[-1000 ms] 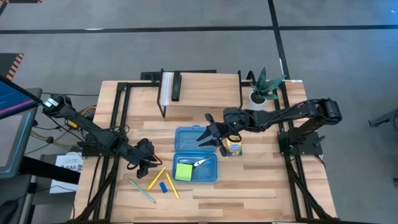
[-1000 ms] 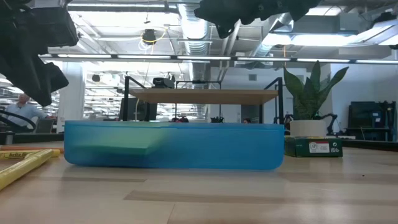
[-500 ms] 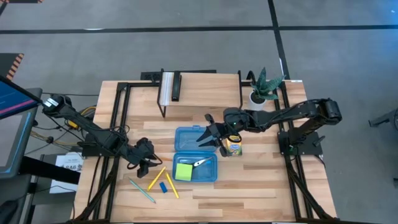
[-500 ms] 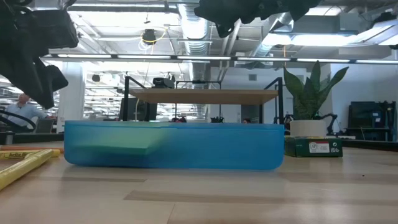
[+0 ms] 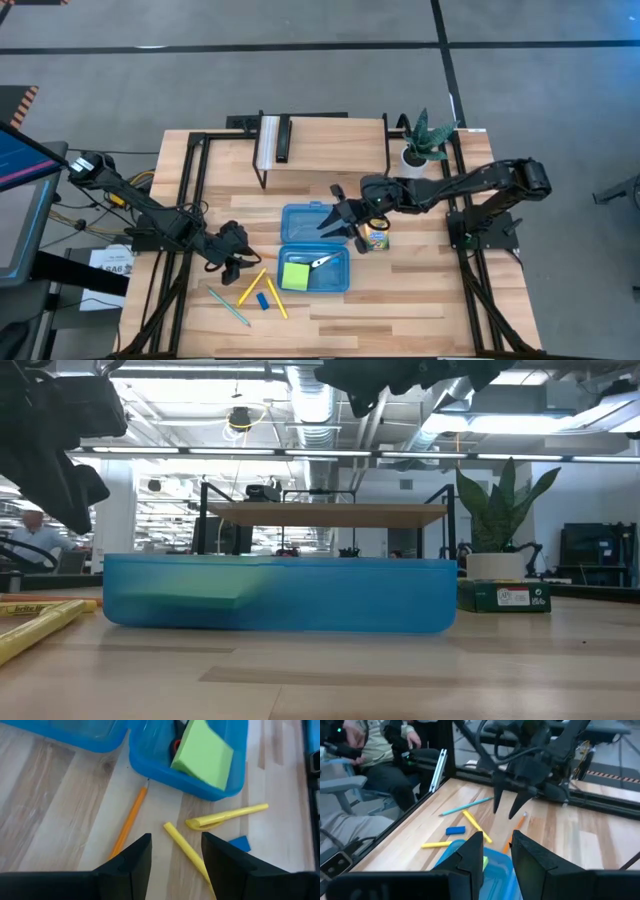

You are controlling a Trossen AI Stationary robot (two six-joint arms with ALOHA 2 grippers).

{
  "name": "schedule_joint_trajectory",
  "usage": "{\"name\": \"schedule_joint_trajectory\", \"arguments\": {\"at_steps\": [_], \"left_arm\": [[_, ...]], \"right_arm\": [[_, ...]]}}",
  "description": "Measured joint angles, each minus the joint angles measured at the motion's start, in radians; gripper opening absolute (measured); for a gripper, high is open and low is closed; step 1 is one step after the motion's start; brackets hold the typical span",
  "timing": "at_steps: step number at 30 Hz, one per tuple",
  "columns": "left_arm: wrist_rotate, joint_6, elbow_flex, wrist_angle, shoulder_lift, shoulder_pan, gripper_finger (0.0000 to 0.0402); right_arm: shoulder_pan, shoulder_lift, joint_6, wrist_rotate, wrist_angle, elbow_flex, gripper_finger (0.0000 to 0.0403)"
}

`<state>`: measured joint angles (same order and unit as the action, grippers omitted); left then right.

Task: Pack school essentials
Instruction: Put the right yellow pen into the blue supply box

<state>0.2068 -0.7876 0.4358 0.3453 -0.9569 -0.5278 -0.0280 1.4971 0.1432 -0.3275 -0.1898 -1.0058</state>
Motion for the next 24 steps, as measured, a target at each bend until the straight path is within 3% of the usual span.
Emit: {"name": "schedule_joint_trajectory", "arguments": {"at_steps": [24], "left_arm": [[-0.01,-0.002,0.024,-0.015,-0.001,0.0,0.0158]], "right_arm": [[0.008,-0.002,0.015,0.0,-0.007,0.0,0.012]]}}
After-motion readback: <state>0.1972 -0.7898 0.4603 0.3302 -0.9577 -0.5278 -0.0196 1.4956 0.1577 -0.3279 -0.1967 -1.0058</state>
